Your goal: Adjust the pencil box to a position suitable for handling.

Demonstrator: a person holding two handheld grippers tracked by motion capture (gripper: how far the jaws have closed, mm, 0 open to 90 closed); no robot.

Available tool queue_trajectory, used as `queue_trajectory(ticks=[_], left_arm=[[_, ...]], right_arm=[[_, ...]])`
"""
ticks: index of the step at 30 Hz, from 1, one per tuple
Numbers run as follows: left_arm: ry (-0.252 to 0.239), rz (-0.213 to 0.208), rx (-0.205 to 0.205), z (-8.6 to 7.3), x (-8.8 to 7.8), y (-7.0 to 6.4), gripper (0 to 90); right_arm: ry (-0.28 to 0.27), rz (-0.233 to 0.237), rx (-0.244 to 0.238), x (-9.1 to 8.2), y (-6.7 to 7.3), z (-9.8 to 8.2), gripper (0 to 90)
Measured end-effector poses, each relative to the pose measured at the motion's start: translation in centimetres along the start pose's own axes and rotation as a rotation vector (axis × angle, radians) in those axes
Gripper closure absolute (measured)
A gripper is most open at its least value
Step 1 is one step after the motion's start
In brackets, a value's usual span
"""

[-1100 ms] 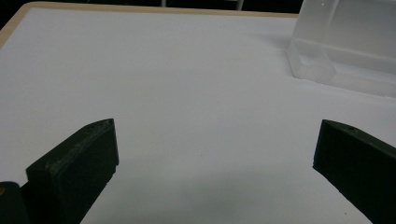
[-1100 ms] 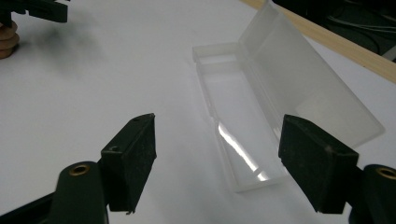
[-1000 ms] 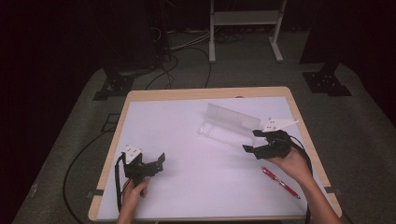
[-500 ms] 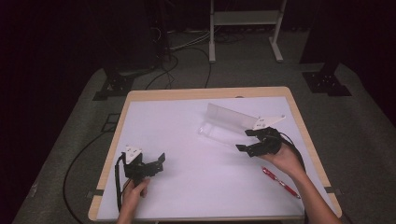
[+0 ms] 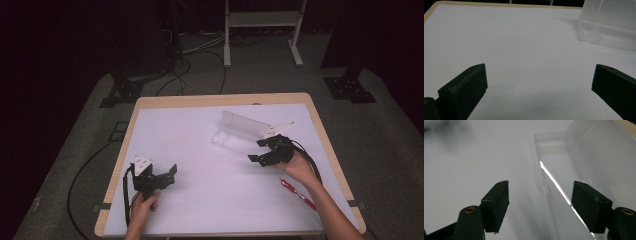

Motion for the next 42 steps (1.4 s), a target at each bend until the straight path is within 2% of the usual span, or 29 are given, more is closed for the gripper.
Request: queue_trajectory(ticks=[2, 5, 9, 14, 23, 33, 42], left_arm=[[0.005, -0.001, 0.002, 0.0, 0.0, 0.0, 0.0], [0.007, -0.009, -0.016, 0.0, 0.1, 0.1, 0.0], [0.008, -0.011, -0.012, 0.0, 0.1, 0.1, 0.0], [0.008, -0.01, -0.006, 0.0, 0.1, 0.0, 0.0], [0.004, -0.011, -0.014, 0.0, 0.0, 0.1, 0.0], [0.007, -0.011, -0.002, 0.0, 0.0, 0.0, 0.0], [0.008, -0.009, -0.001, 0.0, 0.0, 0.0, 0.0]], right_arm=[[0.014, 0.0, -0.011, 0.7, 0.0, 0.1, 30.6], [0.038, -0.013, -0.027, 1.3, 0.0, 0.3, 31.9], [0.045, -0.015, -0.036, 1.9, 0.1, 0.7, 34.7], [0.069, -0.016, -0.021, 2.5, -0.3, 0.6, 36.4], [0.127, -0.007, -0.008, 4.4, -0.8, -0.2, 49.5], [0.147, -0.028, -0.005, 5.2, -1.4, -0.7, 63.3], [0.165, -0.027, -0.001, 5.8, -1.7, -1.1, 69.5]])
Point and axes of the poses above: each handheld gripper's, and its own axes: x roughly forward along the jaws, z roughly out of its top, y roughly to its left, the point moved 10 cm from there along x, roughly forward along the jaws, and after that the axes turned 8 degrees about y, right-handed, at the moved point
